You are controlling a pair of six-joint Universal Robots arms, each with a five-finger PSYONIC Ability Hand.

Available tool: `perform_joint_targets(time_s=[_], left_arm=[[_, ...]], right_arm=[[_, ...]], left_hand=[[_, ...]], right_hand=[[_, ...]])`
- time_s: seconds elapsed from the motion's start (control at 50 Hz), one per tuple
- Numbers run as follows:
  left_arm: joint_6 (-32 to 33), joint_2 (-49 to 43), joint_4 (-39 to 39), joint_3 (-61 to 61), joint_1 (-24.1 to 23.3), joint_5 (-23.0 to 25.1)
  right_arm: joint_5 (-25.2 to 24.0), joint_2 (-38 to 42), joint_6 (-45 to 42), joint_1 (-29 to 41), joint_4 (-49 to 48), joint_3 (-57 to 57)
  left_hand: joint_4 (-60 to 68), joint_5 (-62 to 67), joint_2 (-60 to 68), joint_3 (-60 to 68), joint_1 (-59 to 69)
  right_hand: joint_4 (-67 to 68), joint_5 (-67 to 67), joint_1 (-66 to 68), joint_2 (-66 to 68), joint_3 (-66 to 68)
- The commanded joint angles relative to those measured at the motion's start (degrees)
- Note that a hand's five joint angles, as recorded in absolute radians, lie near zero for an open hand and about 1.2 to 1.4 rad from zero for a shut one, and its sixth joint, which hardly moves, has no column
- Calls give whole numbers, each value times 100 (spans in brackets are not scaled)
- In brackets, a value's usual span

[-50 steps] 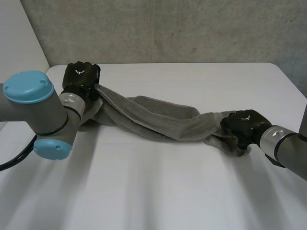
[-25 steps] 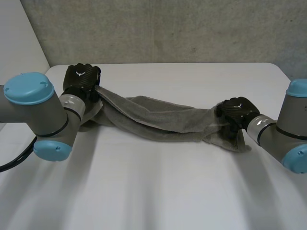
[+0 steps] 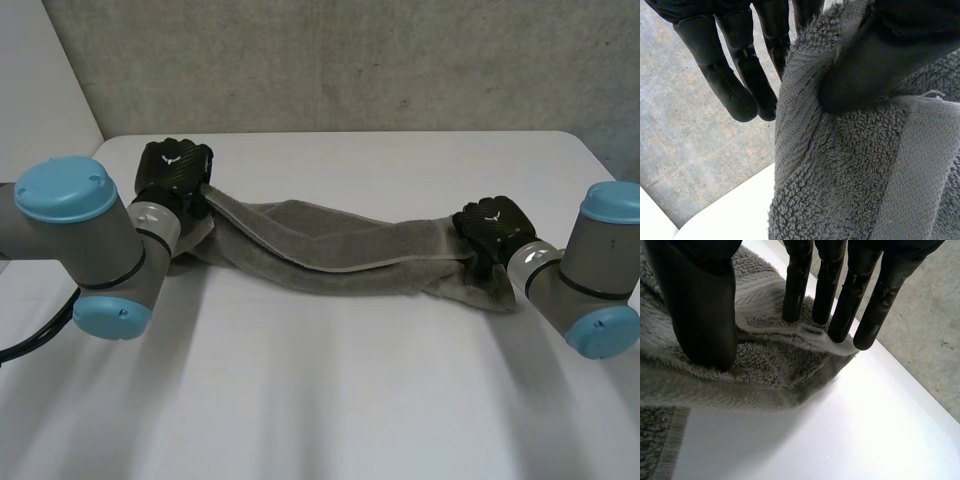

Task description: Fold the towel.

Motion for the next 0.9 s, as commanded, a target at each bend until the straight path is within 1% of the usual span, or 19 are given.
perform_joint_targets(time_s=[0.02, 0.08, 0.18, 0.22, 0.24, 0.28, 0.4, 0.46, 0.56, 0.64, 0.68, 0.7, 0.74, 0.76, 0.78, 0.82, 0.86, 0.88, 0.9], left_arm=[[0, -38, 2, 0, -1, 3], [0, -38, 10, 0, -1, 12], [0, -82, 10, 0, -1, 12], [0, -82, 10, 0, -1, 12], [0, -82, 10, 0, -1, 12], [0, -82, 10, 0, -1, 12], [0, -12, 10, 35, -1, 29], [17, 85, 10, 114, 8, 38], [26, 383, 81, 578, 43, 257], [26, 340, 301, 1072, 43, 486], [-52, 331, 868, 1440, 34, 583], [-53, 331, 872, 1442, 34, 583], [-88, 427, 1903, 1468, 17, 592], [-88, 428, 1909, 1468, 17, 592], [-158, 515, 2440, 1477, 17, 566], [-246, 621, 2779, 1442, 17, 548], [-413, 752, 2500, 1285, 34, 583], [-413, 753, 2498, 1283, 34, 583], [-474, 770, 2185, 1135, 52, 609]], right_arm=[[69, 201, -144, 0, -191, -80], [148, 306, -161, 18, -191, -168], [175, 359, -188, 27, -199, -256], [175, 359, -179, 62, -208, -378], [175, 359, -179, 62, -208, -379], [175, 359, -162, 114, -217, -492], [236, 227, -82, 141, -314, -634], [298, -98, 14, 141, -375, -704], [254, -1229, 663, 106, -489, -896], [271, -1381, 1087, 44, -964, -1196], [306, -1495, 1463, 62, -1951, -1144], [306, -1495, 1465, 62, -1957, -1143], [429, -1705, 1718, 71, -3165, -907], [429, -1706, 1719, 71, -3170, -906], [516, -1863, 1780, 79, -3414, -793], [517, -1996, 1772, 88, -3276, -765], [291, -2093, 1816, 53, -2437, -757], [289, -2093, 1816, 53, -2432, -757], [28, -2093, 1825, 44, -1901, -713]], left_hand=[[-734, -1444, -663, -856, -278], [-734, -1444, -663, -856, -278], [-734, -1444, -663, -856, -278], [-734, -1444, -663, -856, -278], [-734, -1444, -663, -856, -278], [-734, -1444, -663, -856, -278], [-734, -1444, -663, -856, -278], [-734, -1444, -663, -856, -278], [-734, -1444, -663, -856, -278], [-734, -1444, -663, -856, -278], [-734, -1444, -663, -856, -278], [-734, -1444, -663, -856, -278], [-734, -1444, -663, -856, -278], [-734, -1444, -663, -856, -278], [-734, -1444, -663, -856, -278], [-734, -1444, -663, -856, -278], [-734, -1444, -663, -856, -278], [-734, -1444, -663, -856, -278], [-734, -1444, -663, -856, -278]], right_hand=[[104, 65, 97, 178, 110], [155, 115, 148, 228, 160], [1618, 1579, 1611, 1692, 1623], [2705, 2666, 2698, 2779, 2711], [2711, 2672, 2704, 2785, 2717], [4217, 4178, 4210, 4291, 4222], [4371, 4332, 4364, 4444, 4376], [4371, 4332, 4364, 4444, 4376], [4371, 4332, 4364, 4444, 4376], [4371, 4332, 4364, 4444, 4376], [4371, 4332, 4364, 4444, 4376], [4371, 4332, 4364, 4444, 4376], [4371, 4332, 4364, 4444, 4376], [4371, 4332, 4364, 4444, 4376], [4371, 4332, 4364, 4444, 4376], [4371, 4332, 4364, 4444, 4376], [4371, 4332, 4364, 4444, 4376], [4371, 4332, 4364, 4444, 4376], [4371, 4332, 4364, 4444, 4376]])
